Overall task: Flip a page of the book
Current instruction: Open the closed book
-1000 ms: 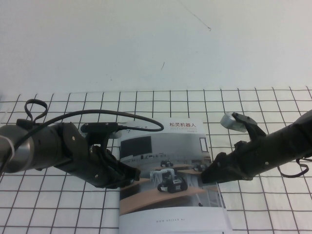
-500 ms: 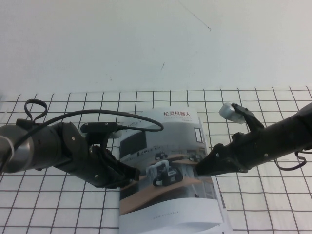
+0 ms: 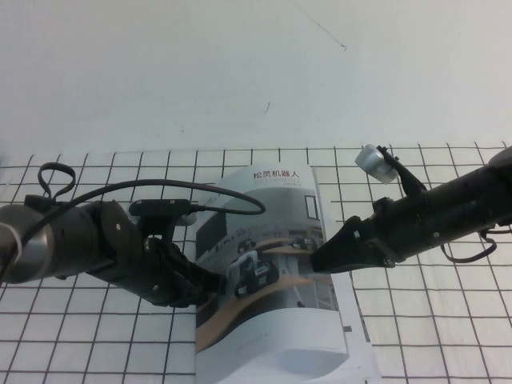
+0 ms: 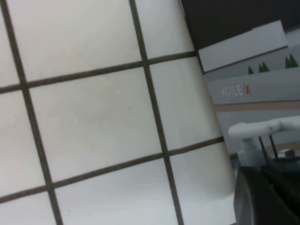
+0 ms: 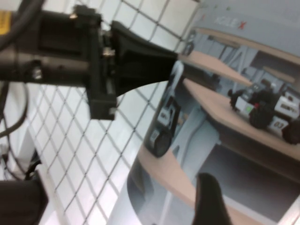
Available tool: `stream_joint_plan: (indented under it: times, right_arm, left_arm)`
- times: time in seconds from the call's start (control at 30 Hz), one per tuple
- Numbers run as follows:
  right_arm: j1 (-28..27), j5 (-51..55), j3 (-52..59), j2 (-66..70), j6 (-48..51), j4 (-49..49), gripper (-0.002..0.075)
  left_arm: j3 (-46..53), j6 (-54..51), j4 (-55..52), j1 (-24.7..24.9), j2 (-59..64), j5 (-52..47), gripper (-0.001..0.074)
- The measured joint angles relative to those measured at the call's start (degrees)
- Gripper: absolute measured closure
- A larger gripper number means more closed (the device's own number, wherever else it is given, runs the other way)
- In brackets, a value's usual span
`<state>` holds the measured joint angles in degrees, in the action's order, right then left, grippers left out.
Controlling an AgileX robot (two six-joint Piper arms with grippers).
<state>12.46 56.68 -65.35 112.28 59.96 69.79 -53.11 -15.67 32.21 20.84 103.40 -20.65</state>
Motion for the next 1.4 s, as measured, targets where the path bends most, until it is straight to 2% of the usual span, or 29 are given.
stream_joint_plan:
  times: [0.3, 0.57, 0.9, 1.4]
  right_arm:
    - [0.1, 2.9, -0.4, 0.0, 0.0, 2.2, 0.0321]
    - [0.1, 4.9, -0.4, 0.0, 1.8, 7.3, 0.0239]
    - [0.1, 9.3, -0.4, 0.0, 5.1, 13.3, 0.0232]
    - [0.5, 9.7, -0.4, 0.0, 7.1, 19.1, 0.0232]
  left_arm:
    - [0.0, 0.0, -0.1, 0.0, 0.1, 0.3, 0.0738]
    - [0.0, 0.0, 0.0, 0.0, 0.1, 0.4, 0.0738]
    - [0.0, 0.0, 0.0, 0.0, 0.1, 0.4, 0.0738]
    - [0.0, 0.0, 1.1, 0.0, 0.1, 1.4, 0.0738]
